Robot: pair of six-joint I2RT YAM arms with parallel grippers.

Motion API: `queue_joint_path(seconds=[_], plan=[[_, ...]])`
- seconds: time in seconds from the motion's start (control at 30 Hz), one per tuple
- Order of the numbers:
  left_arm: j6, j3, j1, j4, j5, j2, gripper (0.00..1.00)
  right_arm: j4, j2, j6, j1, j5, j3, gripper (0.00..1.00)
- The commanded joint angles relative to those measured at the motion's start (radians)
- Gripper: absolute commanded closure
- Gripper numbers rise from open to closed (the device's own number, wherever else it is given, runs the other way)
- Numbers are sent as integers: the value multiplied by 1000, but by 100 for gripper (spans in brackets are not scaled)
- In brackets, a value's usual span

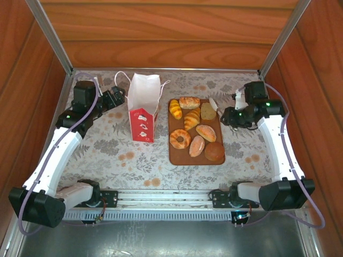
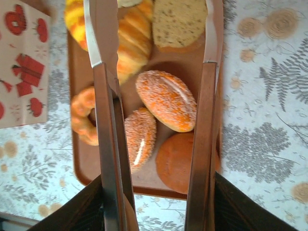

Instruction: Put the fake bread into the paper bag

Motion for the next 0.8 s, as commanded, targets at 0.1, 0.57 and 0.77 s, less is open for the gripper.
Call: queue_joint_path(seconds=[0.1,0.57,0.77], plan=[[-82,-36,8,101,38,36,0,41,47,36,3,48,-58,48],[-173,-41,9,221,200,133,20,146,120,73,-41,3,-144,51],[-187,-38,8,242,230,168,30,179,146,75,-62,-39,-178,51]])
